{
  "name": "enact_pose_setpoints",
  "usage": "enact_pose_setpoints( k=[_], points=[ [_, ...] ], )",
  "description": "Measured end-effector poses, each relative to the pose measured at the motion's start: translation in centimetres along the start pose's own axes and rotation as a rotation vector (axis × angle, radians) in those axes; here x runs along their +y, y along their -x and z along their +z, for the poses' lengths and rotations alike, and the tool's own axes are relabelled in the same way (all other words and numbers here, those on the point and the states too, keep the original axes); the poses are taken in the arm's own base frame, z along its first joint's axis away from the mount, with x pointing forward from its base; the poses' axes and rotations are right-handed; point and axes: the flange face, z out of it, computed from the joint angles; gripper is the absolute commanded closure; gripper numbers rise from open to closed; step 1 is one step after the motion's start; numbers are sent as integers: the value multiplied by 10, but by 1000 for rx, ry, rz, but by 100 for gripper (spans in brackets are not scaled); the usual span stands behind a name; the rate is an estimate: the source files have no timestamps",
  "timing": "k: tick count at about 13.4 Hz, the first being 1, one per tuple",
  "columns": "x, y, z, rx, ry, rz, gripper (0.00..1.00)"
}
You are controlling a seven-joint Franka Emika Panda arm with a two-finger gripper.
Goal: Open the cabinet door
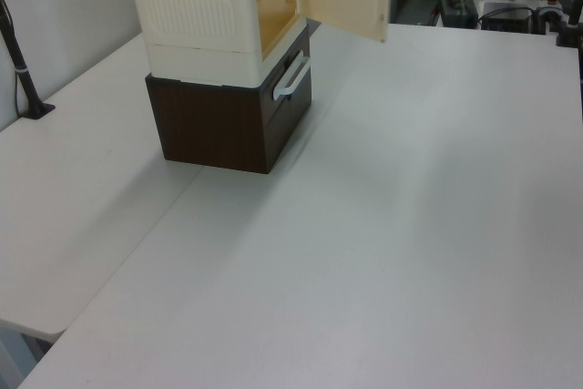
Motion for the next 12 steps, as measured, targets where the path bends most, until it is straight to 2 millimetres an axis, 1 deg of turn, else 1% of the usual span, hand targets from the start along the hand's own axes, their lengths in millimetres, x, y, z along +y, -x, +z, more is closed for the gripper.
enact_pose_setpoints(
  k=[2, 4, 6, 9, 12],
  points=[
    [16, 28, -9, -70, -30, 30, 0],
    [20, 44, -13, -129, -35, 109, 0],
    [16, 46, -11, -154, -25, 241, 0],
    [4, 39, -2, -181, 2, 425, 0],
    [-13, 32, 13, -212, 11, 507, 0]
  ],
)
